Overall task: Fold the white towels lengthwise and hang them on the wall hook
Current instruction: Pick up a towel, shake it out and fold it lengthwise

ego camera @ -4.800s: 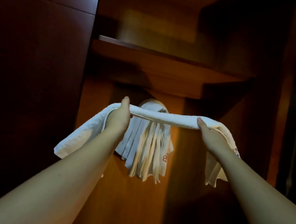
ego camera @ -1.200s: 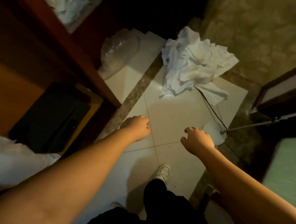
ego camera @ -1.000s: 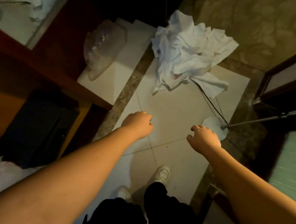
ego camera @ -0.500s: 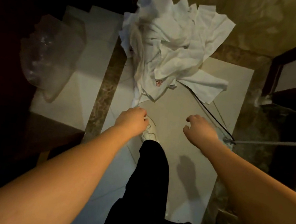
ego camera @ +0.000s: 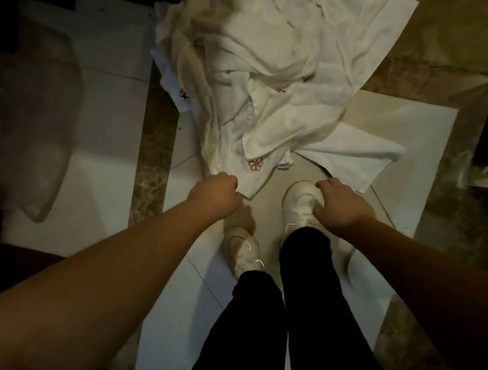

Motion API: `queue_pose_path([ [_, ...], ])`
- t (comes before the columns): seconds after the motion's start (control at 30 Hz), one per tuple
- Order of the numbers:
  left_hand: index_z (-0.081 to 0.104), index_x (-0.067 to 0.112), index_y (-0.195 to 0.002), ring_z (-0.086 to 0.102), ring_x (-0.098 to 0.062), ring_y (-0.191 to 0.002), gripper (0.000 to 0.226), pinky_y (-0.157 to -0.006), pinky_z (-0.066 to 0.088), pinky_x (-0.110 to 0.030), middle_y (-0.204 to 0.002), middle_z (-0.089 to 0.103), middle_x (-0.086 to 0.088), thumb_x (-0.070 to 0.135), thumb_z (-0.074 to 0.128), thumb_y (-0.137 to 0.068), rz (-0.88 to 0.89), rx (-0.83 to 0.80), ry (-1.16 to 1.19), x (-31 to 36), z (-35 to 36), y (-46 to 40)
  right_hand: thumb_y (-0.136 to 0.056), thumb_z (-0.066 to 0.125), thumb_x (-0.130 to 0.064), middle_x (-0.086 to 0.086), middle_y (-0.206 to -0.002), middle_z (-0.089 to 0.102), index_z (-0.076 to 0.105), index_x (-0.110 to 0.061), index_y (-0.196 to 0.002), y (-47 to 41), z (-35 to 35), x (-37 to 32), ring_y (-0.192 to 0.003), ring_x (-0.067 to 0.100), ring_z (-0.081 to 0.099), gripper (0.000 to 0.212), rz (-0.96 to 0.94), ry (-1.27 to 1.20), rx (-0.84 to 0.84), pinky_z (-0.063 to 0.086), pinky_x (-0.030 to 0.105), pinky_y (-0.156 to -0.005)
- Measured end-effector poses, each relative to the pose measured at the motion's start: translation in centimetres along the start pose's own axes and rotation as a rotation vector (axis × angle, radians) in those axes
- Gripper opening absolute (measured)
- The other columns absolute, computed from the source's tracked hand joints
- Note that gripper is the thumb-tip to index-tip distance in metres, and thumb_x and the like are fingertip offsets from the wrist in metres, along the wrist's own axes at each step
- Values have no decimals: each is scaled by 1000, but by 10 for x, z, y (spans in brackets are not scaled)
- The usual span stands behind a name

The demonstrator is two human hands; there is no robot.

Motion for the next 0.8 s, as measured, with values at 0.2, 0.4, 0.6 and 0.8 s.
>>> queue_pose_path([
  [0.2, 49, 10, -135, 52, -35, -122, 44, -93, 43, -37, -136, 51, -15, 32, 53, -97, -140, 43, 225, -10, 20, -87, -97, 54, -26, 5, -165, 20, 25, -18, -157, -104, -18, -1, -140, 32, 39, 67, -105, 68, -3, 41, 46, -108],
  [0.4, 43, 21, -139, 50, -37, -119, 51, -94, 44, -41, -137, 43, -15, 27, 61, -92, -110, 67, 434, 13, 44, -157, -94, 67, -20, 14, -164, 28, 34, -10, -156, -167, -20, 6, -135, 38, 48, 72, -278, 29, 113, 40, 44, -110],
  [0.6, 57, 29, -134, 38, -37, -128, 43, -105, 36, -35, -142, 40, -14, 24, 65, -92, -214, 123, 527, -1, 59, -179, -89, 64, -1, 30, -129, 60, 51, 4, -143, -173, -11, 17, -90, 50, 65, 55, -268, 75, 297, 54, 53, -76],
  [0.8, 67, 19, -124, 45, -32, -125, 33, -102, 41, -36, -132, 51, -13, 15, 61, -91, -91, 195, 420, 6, 43, -161, -98, 56, -3, 33, -117, 61, 56, 9, -129, -160, -9, 26, -98, 50, 62, 33, -205, -21, 321, 51, 54, -87],
])
Point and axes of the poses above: each hand's wrist, its own y-axis away from the middle knuckle, its own z-axis out of the palm, x = y × z, the point moved 8 cm from there along -y, towards the middle knuckle
